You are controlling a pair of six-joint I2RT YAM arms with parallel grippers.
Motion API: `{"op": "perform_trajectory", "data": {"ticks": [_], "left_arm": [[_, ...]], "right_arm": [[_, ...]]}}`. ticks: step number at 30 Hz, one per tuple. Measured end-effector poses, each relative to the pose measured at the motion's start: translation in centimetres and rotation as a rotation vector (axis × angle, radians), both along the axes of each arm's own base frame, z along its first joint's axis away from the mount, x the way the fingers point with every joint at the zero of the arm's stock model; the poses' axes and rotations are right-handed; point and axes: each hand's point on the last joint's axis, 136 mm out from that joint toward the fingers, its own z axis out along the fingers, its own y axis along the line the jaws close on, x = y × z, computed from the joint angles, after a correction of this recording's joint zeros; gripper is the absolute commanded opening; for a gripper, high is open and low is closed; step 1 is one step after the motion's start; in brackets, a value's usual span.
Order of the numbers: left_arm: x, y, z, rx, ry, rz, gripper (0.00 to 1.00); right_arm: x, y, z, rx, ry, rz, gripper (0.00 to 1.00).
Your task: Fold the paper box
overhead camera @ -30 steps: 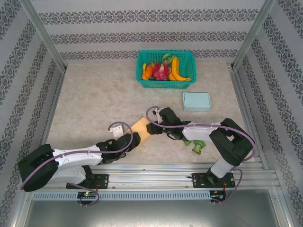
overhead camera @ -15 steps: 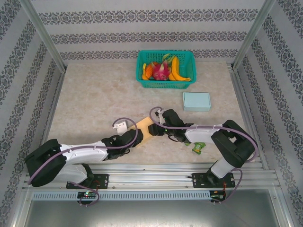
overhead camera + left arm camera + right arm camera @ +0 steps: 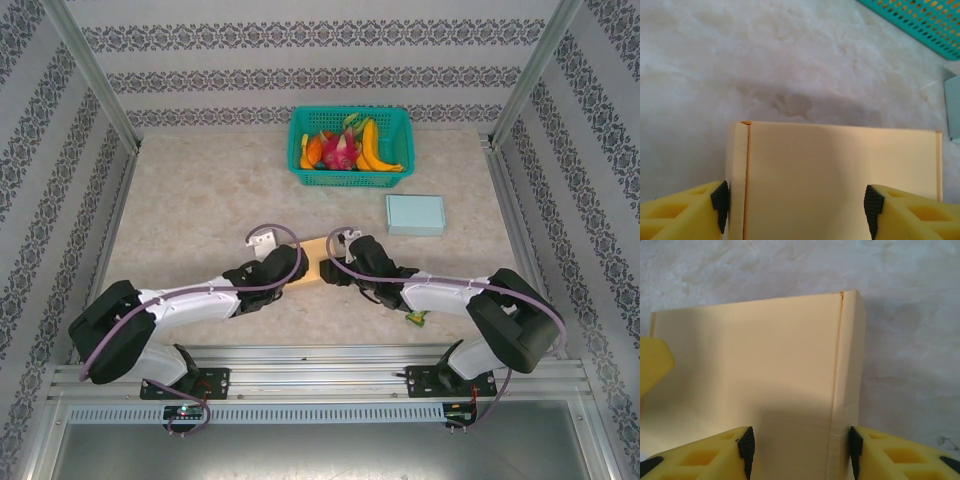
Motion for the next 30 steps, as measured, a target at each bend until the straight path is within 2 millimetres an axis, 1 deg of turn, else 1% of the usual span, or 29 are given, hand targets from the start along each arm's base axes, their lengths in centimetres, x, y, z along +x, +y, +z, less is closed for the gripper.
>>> {"op": "perform_trajectory", "data": {"ticks": [5, 9, 12, 17, 19, 22, 25, 30], "left_arm": [[2.4, -0.2, 1.2, 0.005, -0.022, 0.015, 0.73], [4.9, 0.9, 1.4, -0.007, -0.013, 0.049, 0.72], [6.5, 1.9, 0.6, -0.005, 0.006, 0.075, 0.72], [7.6, 2.9, -1.3, 0.019, 0.052, 0.089, 0.72], [8.2, 3.2, -1.5, 0.022, 0.059, 0.095, 0.72], [9.8, 3.6, -1.3, 0.024, 0.054, 0.107, 0.72], [11.4, 4.0, -1.5, 0.025, 0.057, 0.118, 0.72], [13.3, 4.2, -2.8, 0.029, 0.085, 0.114, 0.72]], "right_arm": [[0.6, -0.3, 0.3, -0.009, -0.023, -0.03, 0.54], [2.0, 0.5, 1.2, 0.004, -0.053, -0.044, 0.54], [3.4, 1.4, 1.9, 0.011, -0.074, -0.055, 0.54], [6.2, 2.3, 3.0, 0.033, -0.11, -0.085, 0.54], [7.2, 2.7, 3.3, 0.043, -0.121, -0.094, 0.54], [8.7, 3.0, 3.4, 0.052, -0.136, -0.111, 0.54], [9.9, 3.2, 3.0, 0.051, -0.143, -0.123, 0.54], [11.1, 3.2, 1.6, 0.039, -0.138, -0.139, 0.54]]}}
